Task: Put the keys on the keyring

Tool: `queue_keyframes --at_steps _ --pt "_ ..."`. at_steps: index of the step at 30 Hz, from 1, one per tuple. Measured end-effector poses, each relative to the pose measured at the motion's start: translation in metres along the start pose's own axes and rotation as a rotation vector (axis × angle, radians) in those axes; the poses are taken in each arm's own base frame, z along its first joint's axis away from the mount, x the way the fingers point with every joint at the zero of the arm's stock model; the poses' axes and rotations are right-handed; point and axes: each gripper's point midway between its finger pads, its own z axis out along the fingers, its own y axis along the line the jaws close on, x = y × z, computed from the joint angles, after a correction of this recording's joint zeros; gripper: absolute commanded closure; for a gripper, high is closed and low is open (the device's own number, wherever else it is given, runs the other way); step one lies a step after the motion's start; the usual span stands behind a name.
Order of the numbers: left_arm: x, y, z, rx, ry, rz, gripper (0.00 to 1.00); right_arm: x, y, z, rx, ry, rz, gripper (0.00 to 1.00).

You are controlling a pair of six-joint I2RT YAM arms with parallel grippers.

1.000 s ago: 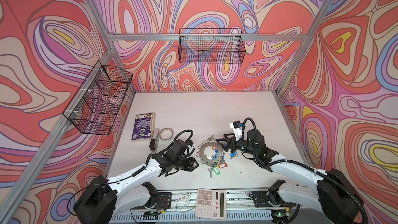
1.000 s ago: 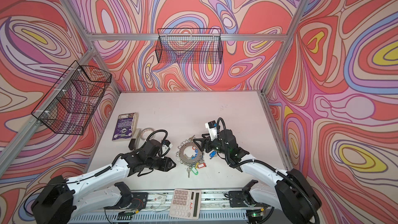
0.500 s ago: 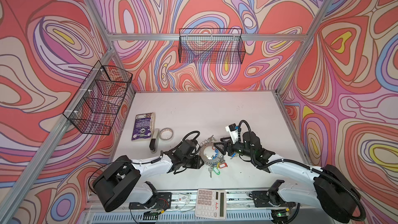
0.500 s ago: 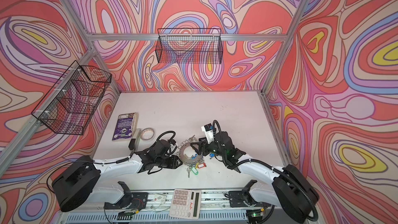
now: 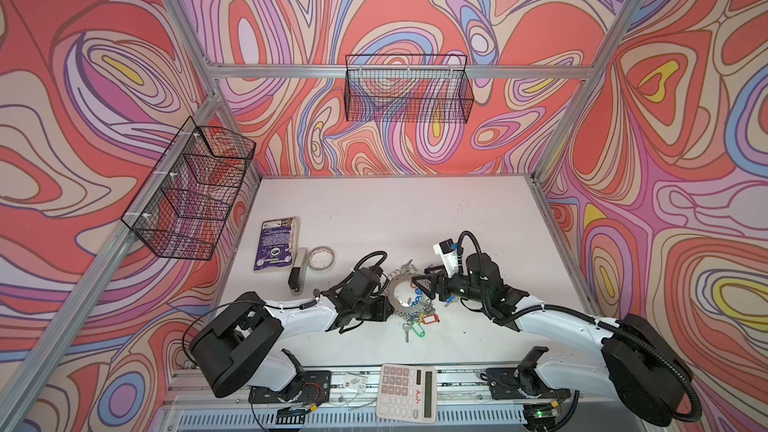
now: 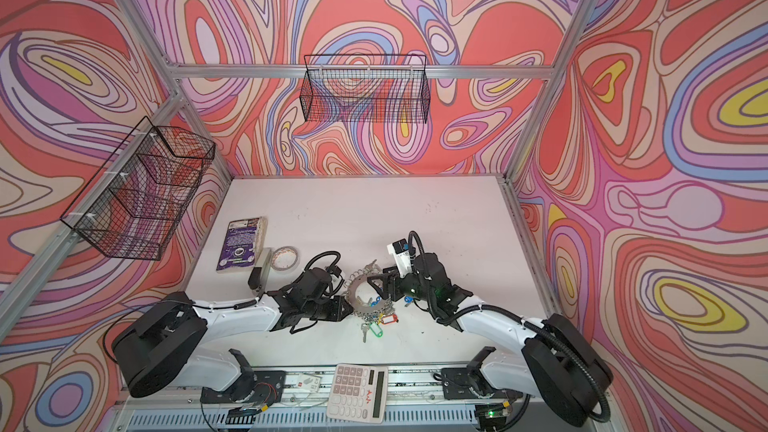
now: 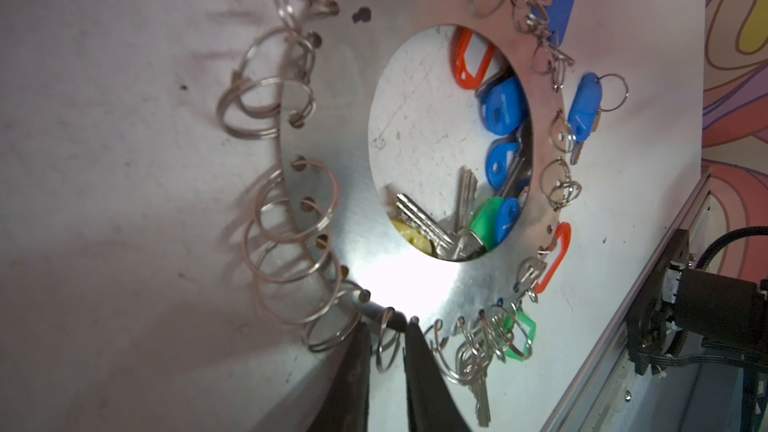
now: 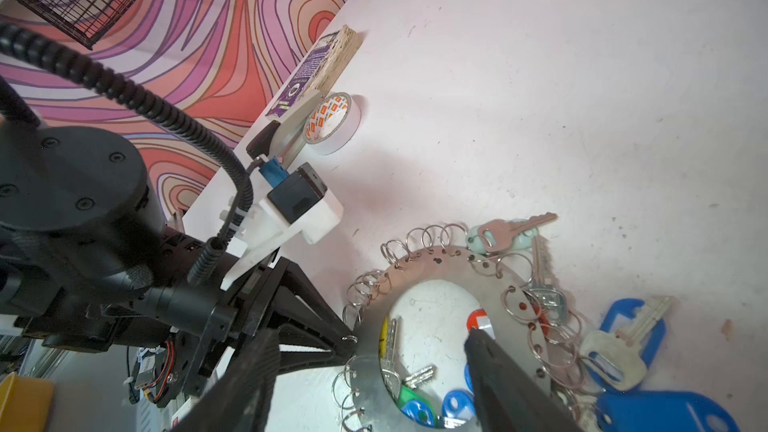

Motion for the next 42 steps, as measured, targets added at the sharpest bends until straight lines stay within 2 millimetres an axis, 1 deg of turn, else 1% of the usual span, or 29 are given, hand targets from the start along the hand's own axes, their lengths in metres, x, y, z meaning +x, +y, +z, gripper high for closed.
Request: queue_keyframes --at_steps 3,5,8,11,15,17,20,25,29,34,42 --pt "-0.001 0.0 0.0 -0.003 -0.001 0.0 1.0 0.0 0.0 0.0 0.0 0.002 0.001 0.25" --pt "-0.004 -0.003 -0.001 0.001 -0.009 0.005 1.0 0.001 0.0 0.001 0.0 0.004 0.001 0.25" --pt "-0.008 -0.006 -0.009 -0.016 -0.014 0.019 1.0 0.002 -0.001 0.002 0.002 0.007 -0.001 0.24" --pt "-0.018 -0.019 -0.028 -0.006 -0.053 0.064 1.0 0.0 -0.001 0.002 0.002 0.004 -0.008 0.23" --pt "-0.033 -0.04 -0.054 0.026 -0.109 0.129 1.0 -0.009 0.003 0.003 -0.005 -0.017 -0.025 0.23" --pt "-0.039 -0.048 -0.065 0.037 -0.131 0.162 1.0 -0.015 0.005 0.003 -0.011 -0.031 -0.035 0.23" --pt "-0.044 -0.055 -0.075 0.039 -0.145 0.2 1.0 -0.019 0.007 0.002 -0.016 -0.041 -0.046 0.24" --pt "-0.051 -0.061 -0.085 0.028 -0.164 0.253 1.0 -0.022 0.011 -0.001 -0.02 -0.048 -0.058 0.24" --pt "-0.053 -0.064 -0.087 0.028 -0.171 0.292 1.0 -0.025 0.017 -0.004 -0.043 -0.055 -0.066 0.24" --pt "-0.055 -0.067 -0.091 0.036 -0.188 0.347 1.0 -0.023 0.024 -0.005 -0.083 -0.043 -0.07 0.24" --pt "-0.072 -0.096 -0.108 0.144 -0.307 0.429 1.0 -0.03 0.034 -0.004 -0.135 -0.069 -0.084 0.23"
